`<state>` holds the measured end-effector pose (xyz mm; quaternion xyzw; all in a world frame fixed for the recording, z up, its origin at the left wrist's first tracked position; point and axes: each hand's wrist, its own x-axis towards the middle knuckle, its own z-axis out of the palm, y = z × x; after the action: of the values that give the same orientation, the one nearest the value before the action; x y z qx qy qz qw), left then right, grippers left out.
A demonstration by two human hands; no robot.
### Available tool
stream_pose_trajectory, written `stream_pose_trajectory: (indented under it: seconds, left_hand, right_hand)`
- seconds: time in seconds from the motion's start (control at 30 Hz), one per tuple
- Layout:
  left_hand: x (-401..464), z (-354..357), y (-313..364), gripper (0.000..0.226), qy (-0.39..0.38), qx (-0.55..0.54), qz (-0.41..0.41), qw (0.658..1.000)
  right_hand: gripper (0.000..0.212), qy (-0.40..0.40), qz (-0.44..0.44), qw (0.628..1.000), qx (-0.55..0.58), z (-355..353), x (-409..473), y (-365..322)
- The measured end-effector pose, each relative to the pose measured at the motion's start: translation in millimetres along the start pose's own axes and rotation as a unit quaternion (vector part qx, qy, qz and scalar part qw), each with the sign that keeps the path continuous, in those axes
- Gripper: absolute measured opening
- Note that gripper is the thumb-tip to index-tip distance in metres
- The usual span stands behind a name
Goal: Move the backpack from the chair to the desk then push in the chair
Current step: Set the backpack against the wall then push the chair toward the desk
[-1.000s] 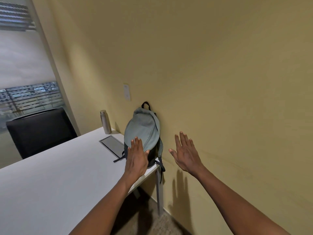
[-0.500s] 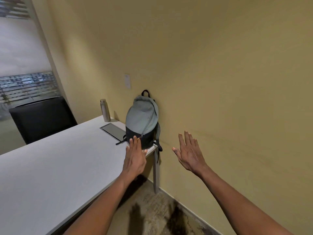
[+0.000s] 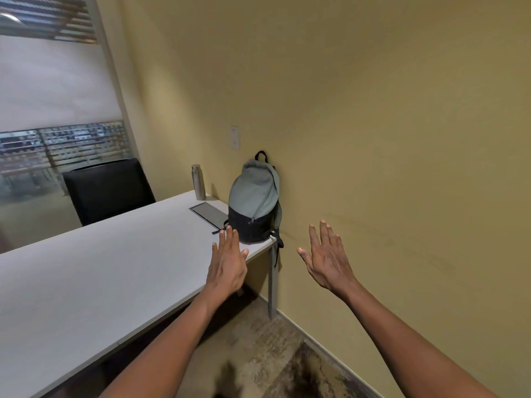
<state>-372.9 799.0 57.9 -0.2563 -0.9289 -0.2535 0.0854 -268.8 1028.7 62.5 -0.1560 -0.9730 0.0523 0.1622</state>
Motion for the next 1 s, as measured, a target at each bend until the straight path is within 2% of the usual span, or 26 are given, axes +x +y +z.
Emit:
stream_pose_trajectory:
  seconds: [0.2, 0.43, 0.7, 1.0]
  left_hand:
    - [-57, -18, -4, 0.060, -0.011, 0.026, -0.006, 1.000]
    - [-73, -50, -20, 0.060, 0.032, 0.049, -0.010, 0.998]
    - [-115, -82, -62, 0.060, 0.015, 0.063, -0.005, 0.998]
    - [-186, -133, -114, 0.059, -0.009, 0.040, 0.049, 0.998]
  right_hand:
    - [0.074, -0.017, -0.008, 1.000, 0.013, 2, -41, -9]
    - [0.074, -0.021, -0.018, 0.999, 0.024, -5, -58, -39]
    - [0.073, -0.025, -0.022, 0.999, 0.029, -7, -88, -95]
    - [0.074, -0.006, 0.019, 1.000, 0.011, -17, -169, -177]
